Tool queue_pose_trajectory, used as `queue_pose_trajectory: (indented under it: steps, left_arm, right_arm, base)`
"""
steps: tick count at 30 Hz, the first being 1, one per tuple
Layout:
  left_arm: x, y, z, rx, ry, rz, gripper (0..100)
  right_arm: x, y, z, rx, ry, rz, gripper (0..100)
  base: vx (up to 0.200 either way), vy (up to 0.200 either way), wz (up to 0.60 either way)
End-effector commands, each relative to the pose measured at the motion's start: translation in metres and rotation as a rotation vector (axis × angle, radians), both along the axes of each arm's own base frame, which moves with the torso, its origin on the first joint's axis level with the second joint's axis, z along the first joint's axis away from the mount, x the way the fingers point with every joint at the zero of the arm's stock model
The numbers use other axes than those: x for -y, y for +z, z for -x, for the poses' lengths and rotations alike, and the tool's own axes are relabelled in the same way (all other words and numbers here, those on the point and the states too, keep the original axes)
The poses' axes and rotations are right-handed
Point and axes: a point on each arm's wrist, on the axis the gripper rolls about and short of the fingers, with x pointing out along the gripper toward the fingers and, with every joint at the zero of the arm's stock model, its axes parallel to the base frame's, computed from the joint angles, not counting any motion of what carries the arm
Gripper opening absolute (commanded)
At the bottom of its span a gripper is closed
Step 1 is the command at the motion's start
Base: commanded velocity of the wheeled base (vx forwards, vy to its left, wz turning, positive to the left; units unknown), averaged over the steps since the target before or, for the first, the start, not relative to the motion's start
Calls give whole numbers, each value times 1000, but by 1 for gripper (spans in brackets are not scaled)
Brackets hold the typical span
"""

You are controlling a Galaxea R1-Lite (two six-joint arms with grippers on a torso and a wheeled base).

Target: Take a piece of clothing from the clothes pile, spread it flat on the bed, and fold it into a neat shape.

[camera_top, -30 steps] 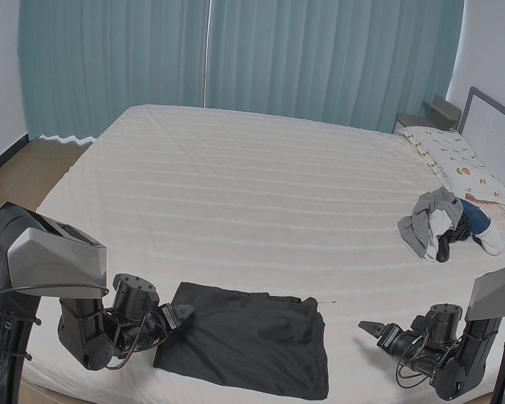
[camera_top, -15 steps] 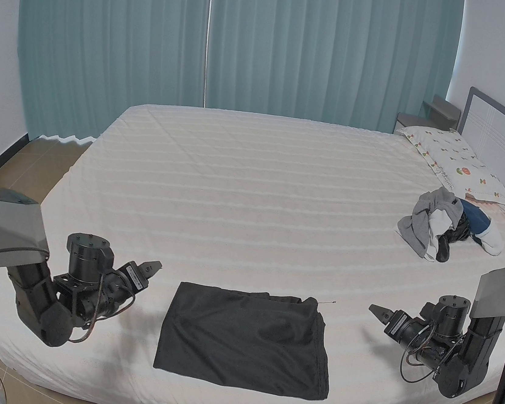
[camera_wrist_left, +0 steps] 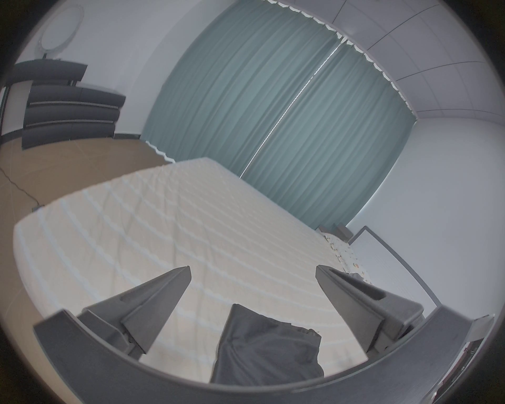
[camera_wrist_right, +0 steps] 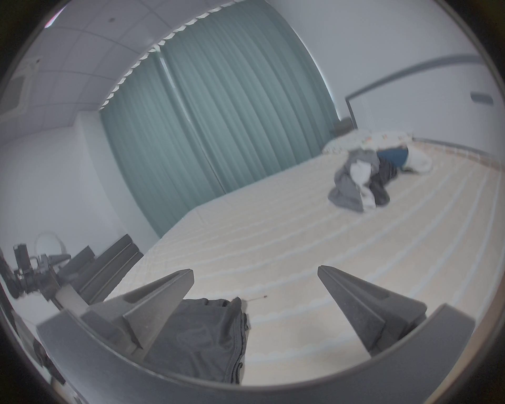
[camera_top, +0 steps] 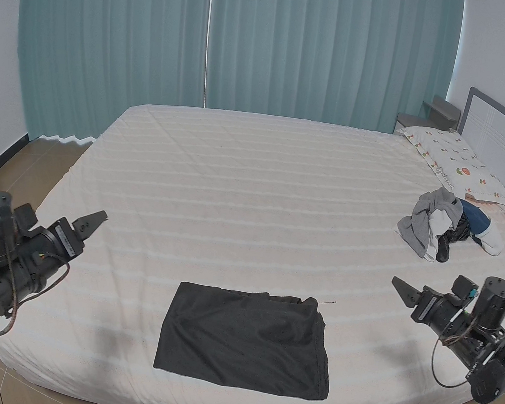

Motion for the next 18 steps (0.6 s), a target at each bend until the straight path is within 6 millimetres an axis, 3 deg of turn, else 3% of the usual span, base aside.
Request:
queue_pose_trajectory:
  steps: [1, 5, 10, 11, 12, 13, 16, 17, 18]
  left_arm:
    - [-23, 44, 94, 197, 44, -72, 100]
    - [-31, 42, 134, 216, 42, -206, 100]
    - [-40, 31, 179, 200, 78, -375, 100]
    - [-42, 27, 193, 203, 71, -429, 100]
    - [-42, 27, 193, 203, 71, -429, 100]
    - [-46, 19, 214, 210, 58, -530, 100]
    - [-48, 11, 229, 207, 53, -608, 100]
    - [-51, 1, 244, 214, 58, -682, 100]
    - [-51, -2, 248, 212, 65, -703, 100]
  right_arm:
    - [17, 64, 89, 289, -23, 159, 100]
    - [25, 79, 124, 340, -50, 177, 100]
    - [34, 73, 162, 283, -64, 240, 100]
    - [36, 67, 174, 253, -62, 277, 100]
    - [36, 67, 174, 253, -62, 277, 100]
    - [38, 57, 194, 213, -41, 334, 100]
    - [40, 44, 211, 165, -22, 389, 100]
    - [42, 30, 231, 138, 0, 460, 100]
    - [43, 25, 237, 137, 7, 486, 100]
  base:
    - [0, 0, 0]
    - [0, 0, 0]
    - [0, 0, 0]
    - [0, 0, 0]
    - [0, 0, 0]
    - [0, 0, 0]
    - [0, 0, 0]
    - [0, 0, 0]
    - [0, 0, 0]
